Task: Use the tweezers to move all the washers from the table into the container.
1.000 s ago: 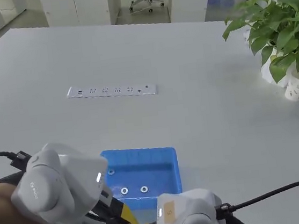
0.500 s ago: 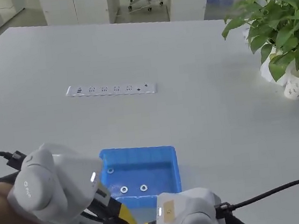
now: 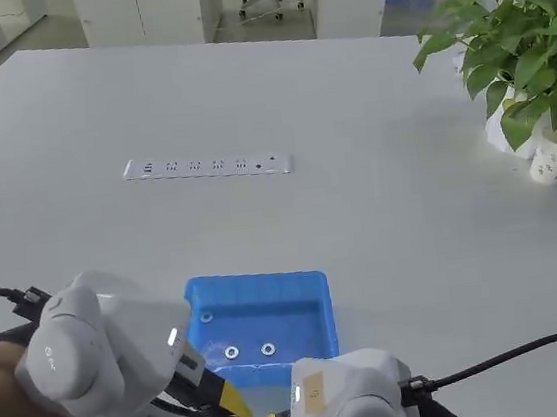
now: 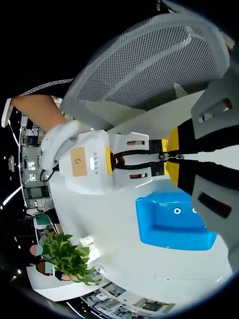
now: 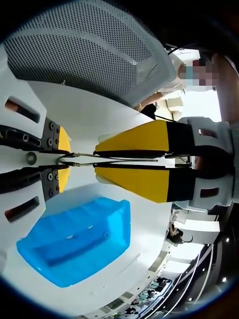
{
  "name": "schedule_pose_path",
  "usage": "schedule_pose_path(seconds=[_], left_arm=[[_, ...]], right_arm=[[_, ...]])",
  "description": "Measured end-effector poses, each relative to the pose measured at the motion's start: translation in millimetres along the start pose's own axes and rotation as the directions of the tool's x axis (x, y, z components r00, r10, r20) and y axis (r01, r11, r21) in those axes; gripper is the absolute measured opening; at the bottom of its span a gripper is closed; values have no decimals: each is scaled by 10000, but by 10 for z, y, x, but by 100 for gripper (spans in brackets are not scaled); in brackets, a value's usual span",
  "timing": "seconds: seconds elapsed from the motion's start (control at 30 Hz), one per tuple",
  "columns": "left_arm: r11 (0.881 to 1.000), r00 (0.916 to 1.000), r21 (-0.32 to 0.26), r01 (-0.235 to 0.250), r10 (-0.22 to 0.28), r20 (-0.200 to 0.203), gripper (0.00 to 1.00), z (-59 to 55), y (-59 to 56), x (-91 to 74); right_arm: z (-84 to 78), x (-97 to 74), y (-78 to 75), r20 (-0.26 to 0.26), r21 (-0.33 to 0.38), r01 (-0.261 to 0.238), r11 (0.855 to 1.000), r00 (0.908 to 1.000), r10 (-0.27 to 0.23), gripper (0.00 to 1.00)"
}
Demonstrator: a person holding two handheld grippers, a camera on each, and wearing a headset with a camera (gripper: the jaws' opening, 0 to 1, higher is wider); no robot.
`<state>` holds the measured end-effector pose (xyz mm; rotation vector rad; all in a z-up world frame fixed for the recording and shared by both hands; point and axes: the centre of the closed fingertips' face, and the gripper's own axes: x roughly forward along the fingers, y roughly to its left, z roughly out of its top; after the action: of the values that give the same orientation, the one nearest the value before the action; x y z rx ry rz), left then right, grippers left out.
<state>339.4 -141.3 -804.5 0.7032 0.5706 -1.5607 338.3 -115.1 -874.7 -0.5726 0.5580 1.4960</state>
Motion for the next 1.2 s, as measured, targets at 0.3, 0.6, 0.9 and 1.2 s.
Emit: schedule_pose_path(seconds=[0.3, 0.6, 0.9, 1.2], left_arm=[[10000, 10000, -8, 3, -3, -56, 6, -9, -8, -8], [10000, 10000, -29, 4, -5, -76, 6, -4, -10, -8], [10000, 9998, -28, 6, -7, -194, 6, -19, -2, -17], [10000, 9997, -76, -55, 53, -227, 6, -13, -6, -51]], right_arm=[[3, -1, 2, 46, -38, 39, 10000, 10000, -39, 10], [2, 1, 4, 97, 67, 49, 10000, 9999, -50, 9], [7, 4, 6, 69, 2, 25, 10000, 10000, -25, 9], [36, -7, 4, 97, -58, 40, 10000, 9999, -40, 9]])
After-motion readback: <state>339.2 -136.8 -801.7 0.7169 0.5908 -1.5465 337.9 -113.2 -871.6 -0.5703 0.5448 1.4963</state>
